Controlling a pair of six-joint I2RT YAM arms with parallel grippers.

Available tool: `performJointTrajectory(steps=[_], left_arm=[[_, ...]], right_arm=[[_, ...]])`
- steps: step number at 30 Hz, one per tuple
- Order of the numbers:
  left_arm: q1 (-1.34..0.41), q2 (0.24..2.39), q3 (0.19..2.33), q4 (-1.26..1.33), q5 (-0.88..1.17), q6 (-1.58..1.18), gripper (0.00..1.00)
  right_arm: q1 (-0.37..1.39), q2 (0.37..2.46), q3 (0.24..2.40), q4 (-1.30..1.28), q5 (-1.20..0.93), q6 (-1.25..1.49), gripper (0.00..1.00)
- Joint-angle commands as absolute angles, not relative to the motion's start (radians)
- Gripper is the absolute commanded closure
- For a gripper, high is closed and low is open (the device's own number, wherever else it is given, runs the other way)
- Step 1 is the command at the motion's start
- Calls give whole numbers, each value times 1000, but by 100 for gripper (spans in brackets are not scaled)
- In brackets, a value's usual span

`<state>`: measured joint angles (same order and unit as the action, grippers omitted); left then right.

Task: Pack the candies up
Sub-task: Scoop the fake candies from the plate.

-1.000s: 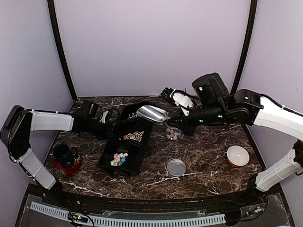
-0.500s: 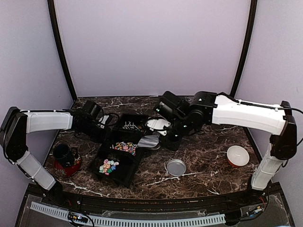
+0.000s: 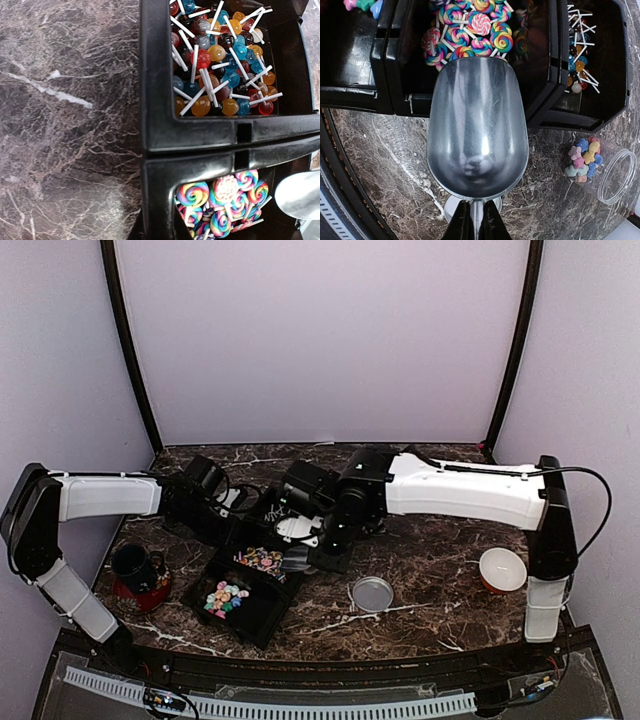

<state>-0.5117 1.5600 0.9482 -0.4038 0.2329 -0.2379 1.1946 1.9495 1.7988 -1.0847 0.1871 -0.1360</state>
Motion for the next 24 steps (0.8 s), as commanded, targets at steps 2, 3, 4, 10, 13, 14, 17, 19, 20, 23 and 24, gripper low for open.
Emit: performJointTrajectory(steps=[2,3,4,10,13,14,17,19,20,23,24], left_arm=[[-529,1529,984,-364,232,-218,100],[-532,1527,986,-366,225,-215,100],[-534,1527,985,-365,214,-212,100],[-544,1514,985,-360,190,-195,100],[-549,1505,982,-346,193,-183,100],[-549,1500,981,-340,194,-181,100],[-552,1479,974,-314,205,-172,100],[-551,1458,963,-290,217,-168,100],[-552,1452,959,-282,221,-166,100],[-553,1444,955,-270,233,-159,100],[-554,1441,954,-266,239,-158,100]], right_arm=[[1224,2030,1920,-1157,266,-162,100],[1228,2047,1940,-1168,276,-166,100],[1230,2065,1958,-1180,288,-170,100],[1233,2136,2023,-1184,285,-195,100],[1236,2166,2046,-1178,264,-210,100],[1237,2177,2050,-1175,256,-215,100],[1240,2210,2069,-1164,221,-233,100],[1241,2230,2075,-1150,192,-245,100],[1241,2242,2078,-1143,175,-252,100],[1242,2267,2089,-1121,110,-272,100],[1241,2272,2086,-1106,86,-279,100]])
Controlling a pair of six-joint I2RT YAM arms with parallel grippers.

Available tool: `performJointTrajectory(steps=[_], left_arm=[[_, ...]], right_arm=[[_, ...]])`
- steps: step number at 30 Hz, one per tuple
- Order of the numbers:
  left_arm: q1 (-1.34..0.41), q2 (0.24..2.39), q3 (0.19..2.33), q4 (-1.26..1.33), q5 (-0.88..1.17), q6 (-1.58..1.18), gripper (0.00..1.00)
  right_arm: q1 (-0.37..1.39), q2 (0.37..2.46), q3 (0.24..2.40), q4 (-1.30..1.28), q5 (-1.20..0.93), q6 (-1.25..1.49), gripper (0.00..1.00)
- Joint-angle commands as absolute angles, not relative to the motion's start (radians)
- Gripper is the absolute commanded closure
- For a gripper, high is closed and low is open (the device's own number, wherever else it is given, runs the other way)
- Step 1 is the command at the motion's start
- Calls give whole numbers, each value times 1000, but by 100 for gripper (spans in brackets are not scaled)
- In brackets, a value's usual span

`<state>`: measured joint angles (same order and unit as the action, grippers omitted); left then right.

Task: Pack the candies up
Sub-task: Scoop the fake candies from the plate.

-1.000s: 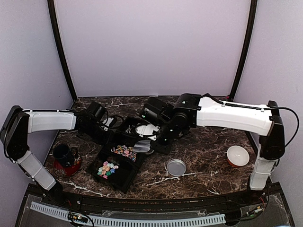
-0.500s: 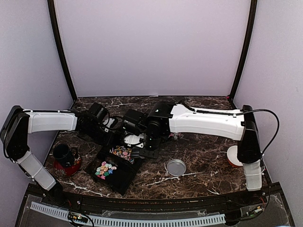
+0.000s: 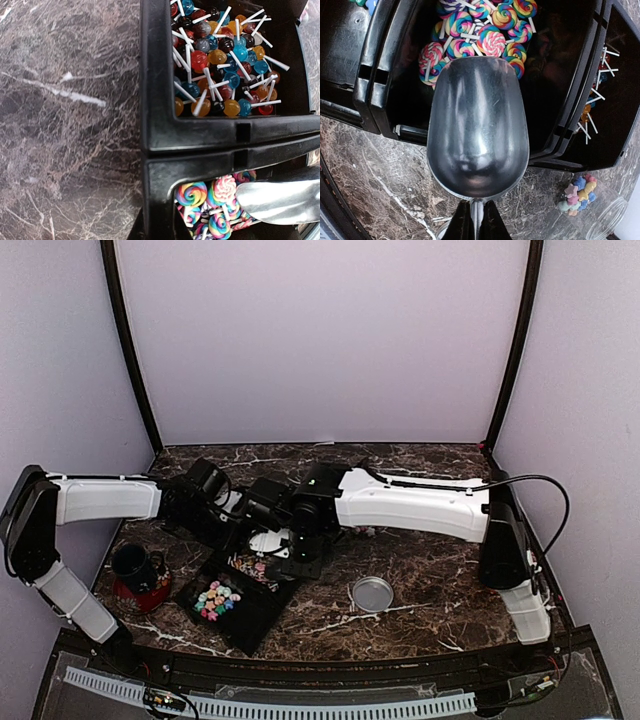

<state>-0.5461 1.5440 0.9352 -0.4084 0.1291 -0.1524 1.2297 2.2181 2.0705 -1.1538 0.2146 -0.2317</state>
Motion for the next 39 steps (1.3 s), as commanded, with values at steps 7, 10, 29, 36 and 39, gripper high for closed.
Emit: performJointTrajectory(steps=[7,10,29,36,39], left_arm=[[-557,1403,932,-216,280,-153,100],[-557,1386,924,-198,291,-151,100],[-556,1432,952,-287,175,-167,100],[-557,1429,960,-333,43,-181,100],[-557,1420,955,-329,27,-190,100]], right_arm=[[1239,2288,2044,-962,-27,-296,100],[1236,2298,2041,-874,-71,-272,100],[1237,2254,2064,-1025,118,-219,100],[1227,2327,2198,-1170,162,-136,100],[1222,2334,2202,-1159,119,-102,100]])
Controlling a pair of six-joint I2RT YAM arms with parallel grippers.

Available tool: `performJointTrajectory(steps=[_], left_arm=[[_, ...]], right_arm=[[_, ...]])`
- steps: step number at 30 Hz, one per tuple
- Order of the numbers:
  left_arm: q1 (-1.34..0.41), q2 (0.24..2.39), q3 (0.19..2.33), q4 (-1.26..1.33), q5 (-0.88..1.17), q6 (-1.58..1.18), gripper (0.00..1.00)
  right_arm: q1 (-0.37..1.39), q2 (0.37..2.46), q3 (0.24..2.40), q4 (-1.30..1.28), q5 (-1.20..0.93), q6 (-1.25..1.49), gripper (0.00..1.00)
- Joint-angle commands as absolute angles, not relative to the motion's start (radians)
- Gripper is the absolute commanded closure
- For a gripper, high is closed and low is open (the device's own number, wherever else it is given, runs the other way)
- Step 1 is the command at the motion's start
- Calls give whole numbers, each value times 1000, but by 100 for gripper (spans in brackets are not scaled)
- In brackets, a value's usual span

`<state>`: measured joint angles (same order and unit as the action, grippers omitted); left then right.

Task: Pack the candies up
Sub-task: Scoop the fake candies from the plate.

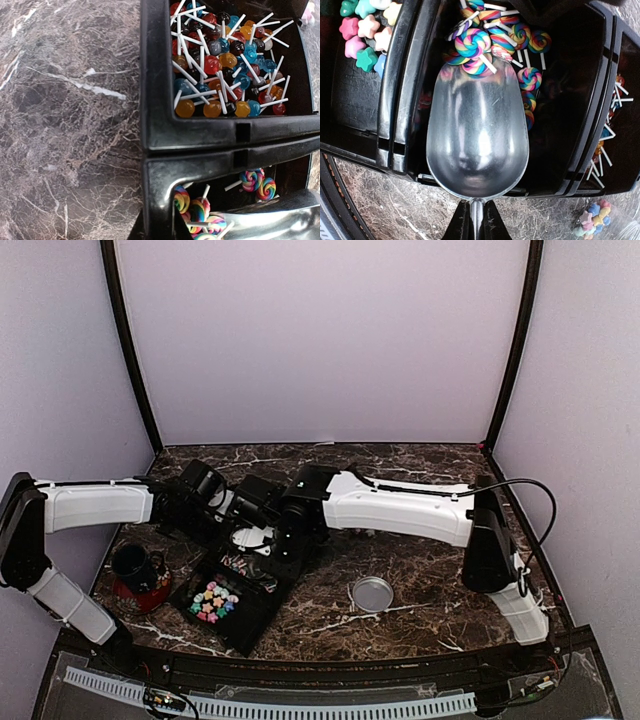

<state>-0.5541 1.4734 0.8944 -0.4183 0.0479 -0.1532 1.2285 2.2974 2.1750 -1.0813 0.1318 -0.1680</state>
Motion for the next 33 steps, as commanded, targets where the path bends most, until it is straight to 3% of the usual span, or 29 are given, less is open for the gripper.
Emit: performJointTrajectory(steps=[1,10,18,21,24,33], left_arm=[[-556,1416,953,-325,25,-191,100],[-556,1374,909,-205,227,-175,100],[-557,1362,895,-152,335,-179,100],[-556,1352,889,-134,362,-179,100],[-557,1354,898,-176,261,-178,100],[-557,1341,907,-227,97,-188,100]], right_arm=[[1217,2329,2189,-1146,106,-92,100],[1142,2319,2015,-785,-152,-7,100],[1149,2274,1822,-411,-127,-41,100],[1162,2256,1758,-327,-20,-57,100],[1185,2263,1771,-350,193,-51,100],[1186,2280,1910,-619,393,100,100]])
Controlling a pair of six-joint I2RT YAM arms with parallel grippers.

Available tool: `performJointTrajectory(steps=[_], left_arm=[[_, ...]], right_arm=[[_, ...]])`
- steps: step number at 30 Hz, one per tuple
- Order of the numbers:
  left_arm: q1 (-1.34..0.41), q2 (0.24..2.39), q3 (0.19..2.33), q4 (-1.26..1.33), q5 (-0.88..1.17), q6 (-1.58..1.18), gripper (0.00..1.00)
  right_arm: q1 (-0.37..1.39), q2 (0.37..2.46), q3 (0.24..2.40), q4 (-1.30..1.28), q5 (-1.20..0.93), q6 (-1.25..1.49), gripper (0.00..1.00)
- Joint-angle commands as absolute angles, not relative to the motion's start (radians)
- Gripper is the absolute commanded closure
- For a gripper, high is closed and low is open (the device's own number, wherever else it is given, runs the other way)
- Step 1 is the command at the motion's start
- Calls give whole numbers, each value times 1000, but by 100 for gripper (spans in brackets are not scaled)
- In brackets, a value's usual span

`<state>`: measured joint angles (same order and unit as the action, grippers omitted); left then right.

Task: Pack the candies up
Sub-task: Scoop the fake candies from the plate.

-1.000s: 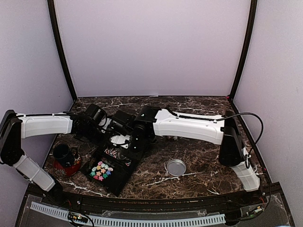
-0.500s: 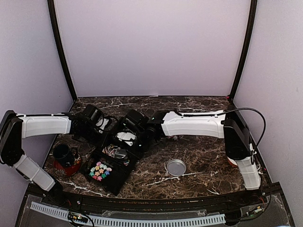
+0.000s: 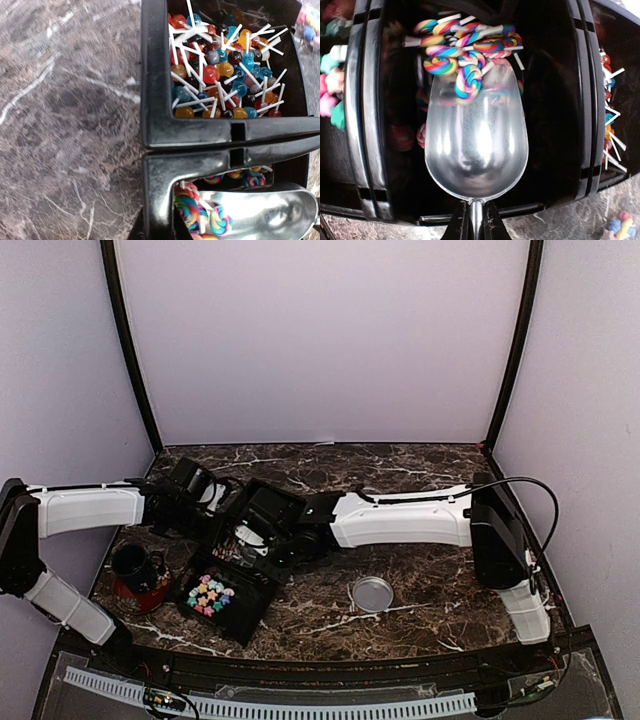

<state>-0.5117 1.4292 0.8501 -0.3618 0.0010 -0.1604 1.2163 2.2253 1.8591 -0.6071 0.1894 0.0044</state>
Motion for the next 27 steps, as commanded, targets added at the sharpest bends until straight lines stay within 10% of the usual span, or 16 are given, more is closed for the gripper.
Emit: performJointTrajectory(steps=[1,13,27], left_arm=[[-557,1341,906,-228,93,-188,100],[-557,1339,883,-121,371,-176,100],[-539,1350,886,-137,380,-198,100]], right_arm=[[1185,2281,1921,-645,402,107,100],[1191,2250,1748,-349,15,-60,100],[1169,2113,1460,78,412,88,100]])
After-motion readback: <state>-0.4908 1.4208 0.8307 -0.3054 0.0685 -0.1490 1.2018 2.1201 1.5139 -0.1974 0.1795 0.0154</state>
